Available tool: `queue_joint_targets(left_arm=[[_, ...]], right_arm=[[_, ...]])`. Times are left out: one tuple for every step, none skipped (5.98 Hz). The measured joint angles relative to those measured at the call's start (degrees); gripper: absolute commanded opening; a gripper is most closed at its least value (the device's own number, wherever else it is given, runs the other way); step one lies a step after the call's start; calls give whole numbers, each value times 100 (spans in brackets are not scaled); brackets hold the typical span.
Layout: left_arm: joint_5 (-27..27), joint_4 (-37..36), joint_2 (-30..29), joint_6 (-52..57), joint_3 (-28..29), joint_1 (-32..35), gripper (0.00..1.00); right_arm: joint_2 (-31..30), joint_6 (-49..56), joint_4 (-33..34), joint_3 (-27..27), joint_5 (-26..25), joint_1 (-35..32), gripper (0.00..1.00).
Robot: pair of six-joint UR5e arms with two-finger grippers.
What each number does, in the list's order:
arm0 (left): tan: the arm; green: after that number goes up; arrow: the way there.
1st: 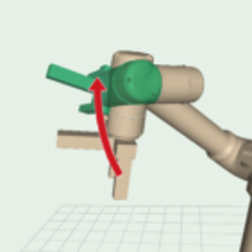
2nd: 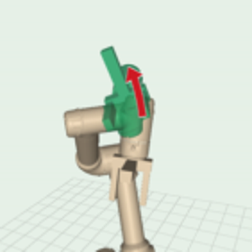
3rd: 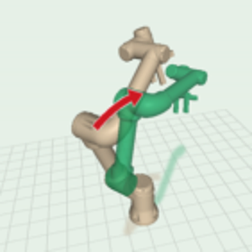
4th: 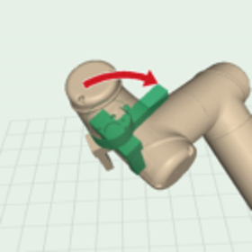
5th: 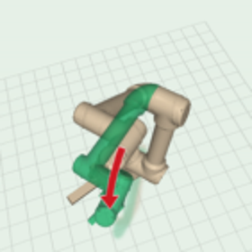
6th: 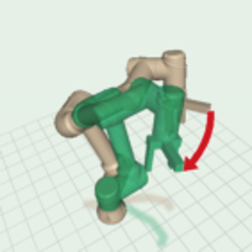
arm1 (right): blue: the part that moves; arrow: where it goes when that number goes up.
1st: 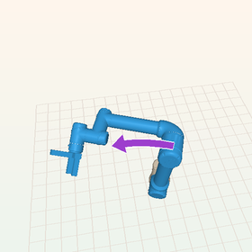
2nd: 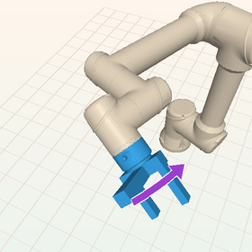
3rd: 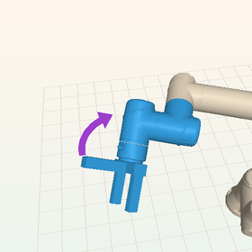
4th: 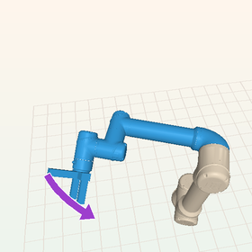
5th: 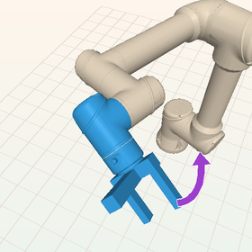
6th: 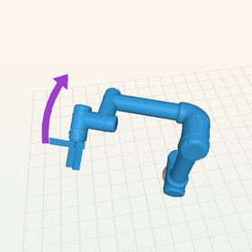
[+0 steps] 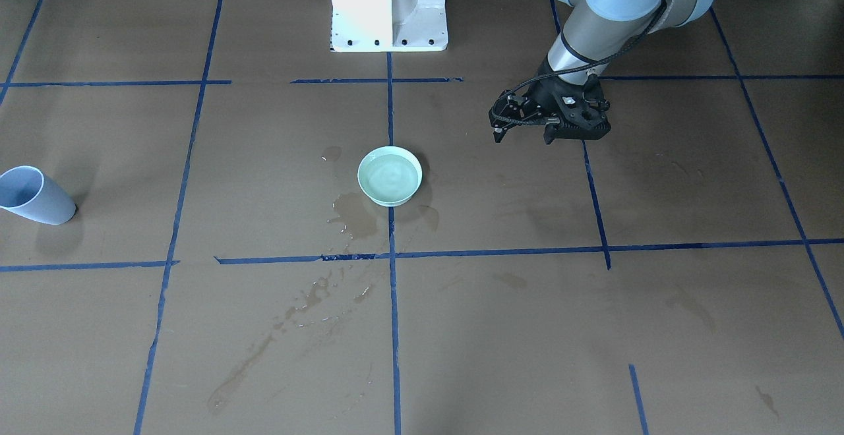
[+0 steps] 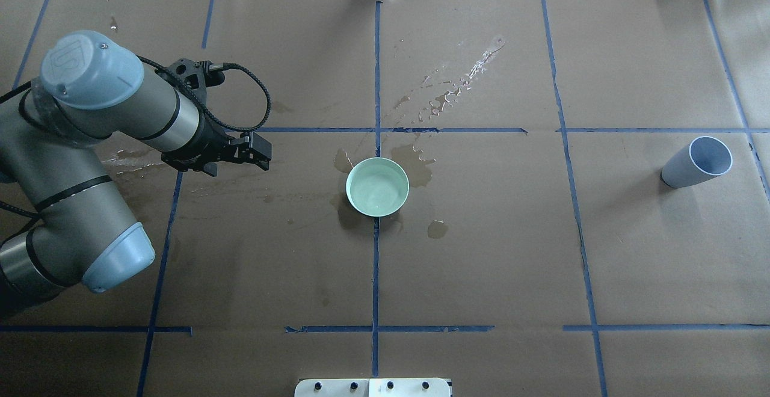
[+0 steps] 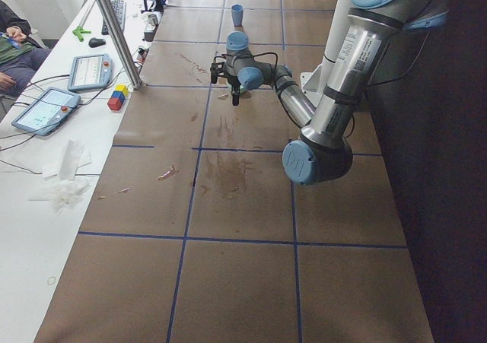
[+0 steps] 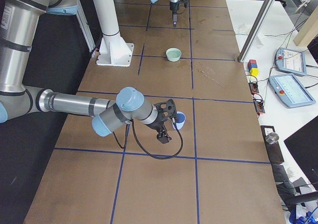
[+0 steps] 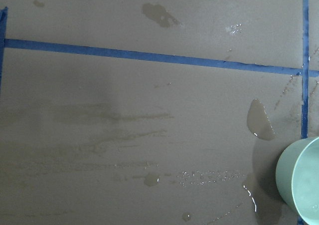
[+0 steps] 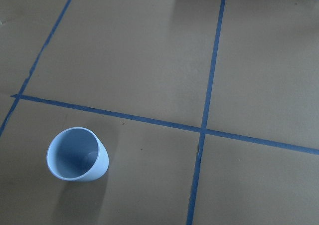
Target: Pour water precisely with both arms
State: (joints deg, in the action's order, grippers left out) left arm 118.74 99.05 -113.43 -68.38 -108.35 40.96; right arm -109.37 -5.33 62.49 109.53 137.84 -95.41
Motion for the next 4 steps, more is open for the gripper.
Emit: queue_joint_targets(left_arm=[[0,2,-8,0,27,0,100],[-2,4,-11,0,54,-32,100],[-6,2,-43,-3,117,-94,100],[-11,3,-185,-126,266,-152,100]], right_arm=[[220,722,1351,151,49,-81,100],[446,1191,2333,145,-172,-3,100],[652,1607,2909,-125,-462,58,100],[792,1821,3090,-493,-574,71,100]])
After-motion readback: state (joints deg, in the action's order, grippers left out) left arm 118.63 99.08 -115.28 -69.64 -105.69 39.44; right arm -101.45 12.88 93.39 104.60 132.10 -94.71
